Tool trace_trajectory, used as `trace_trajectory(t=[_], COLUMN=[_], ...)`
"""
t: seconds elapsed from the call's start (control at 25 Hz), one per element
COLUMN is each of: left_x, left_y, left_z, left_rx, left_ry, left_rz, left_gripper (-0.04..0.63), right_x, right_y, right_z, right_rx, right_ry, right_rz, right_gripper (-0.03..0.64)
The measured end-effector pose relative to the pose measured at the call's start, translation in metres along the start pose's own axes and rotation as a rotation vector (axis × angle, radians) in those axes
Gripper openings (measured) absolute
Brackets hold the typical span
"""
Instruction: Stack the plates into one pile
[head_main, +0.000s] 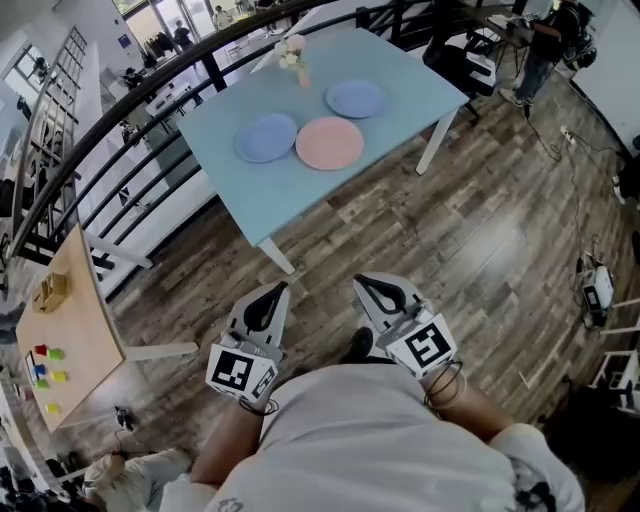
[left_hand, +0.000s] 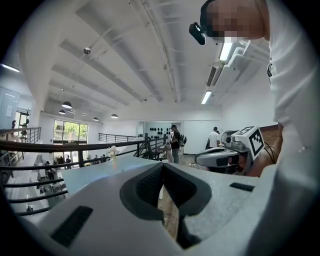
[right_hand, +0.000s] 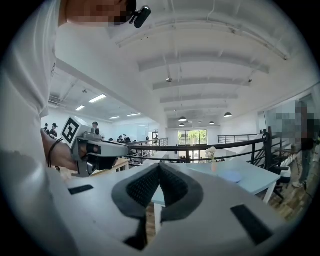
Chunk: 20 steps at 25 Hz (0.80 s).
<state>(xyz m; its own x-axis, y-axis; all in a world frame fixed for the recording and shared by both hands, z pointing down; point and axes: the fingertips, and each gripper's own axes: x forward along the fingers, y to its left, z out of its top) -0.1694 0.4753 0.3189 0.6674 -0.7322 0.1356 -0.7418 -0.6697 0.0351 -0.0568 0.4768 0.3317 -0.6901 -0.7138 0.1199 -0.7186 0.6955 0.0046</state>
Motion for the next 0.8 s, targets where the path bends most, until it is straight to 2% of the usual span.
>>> trace_trajectory(t=[0.16,0.4,0.52,0.8], left_x=[0.038,0.073,0.083,0.110], left_y=[-0.015,-0.026,-0.021,0.016], left_z=[0.002,0.000,-0.001,-0.001], left_rx=[0.003,0.007,0.001,-0.018], left_ry=[0.010,0.031,0.033,0.010], left_rz=[-0.014,-0.045,-0.044,-0.041], left_gripper=[0.005,0.005,0.005,0.005], right_x=[-0.013,-0.017,-0.010,0.025], right_y=[-0.037,-0.073,-0.080,-0.101], right_z=[-0.005,-0.013,-0.017,-0.016], right_rx=[0.016,0.044,0.045,0.031], right_ry=[0.008,0.025,0.040,0.068], right_rz=[-0.008,-0.021,-0.015,-0.015], right_gripper=[0.006,0.072,0.107,0.133])
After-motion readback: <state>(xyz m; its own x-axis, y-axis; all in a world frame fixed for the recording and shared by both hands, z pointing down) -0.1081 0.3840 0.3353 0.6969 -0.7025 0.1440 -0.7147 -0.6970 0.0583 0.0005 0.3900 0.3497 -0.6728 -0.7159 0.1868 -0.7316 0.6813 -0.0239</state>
